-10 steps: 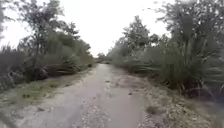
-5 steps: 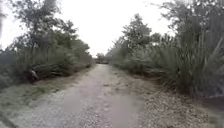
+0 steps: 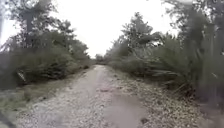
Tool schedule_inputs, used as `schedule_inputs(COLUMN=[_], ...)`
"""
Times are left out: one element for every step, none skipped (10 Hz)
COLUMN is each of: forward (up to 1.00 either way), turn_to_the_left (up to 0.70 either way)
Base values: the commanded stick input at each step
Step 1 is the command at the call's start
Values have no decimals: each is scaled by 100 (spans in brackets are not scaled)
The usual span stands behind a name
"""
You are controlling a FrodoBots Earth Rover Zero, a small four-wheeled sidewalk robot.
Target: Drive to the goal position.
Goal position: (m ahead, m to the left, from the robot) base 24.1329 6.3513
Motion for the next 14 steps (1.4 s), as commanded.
schedule_inputs(forward=[70, 70, 70, 70, 70, 70, 70, 70, 70, 70, 70, 70, 70, 70], turn_to_the_left=[0, 0, 0, 0, 0, 0, 0, 0, 0, 0, 0, 0, 2, 19])
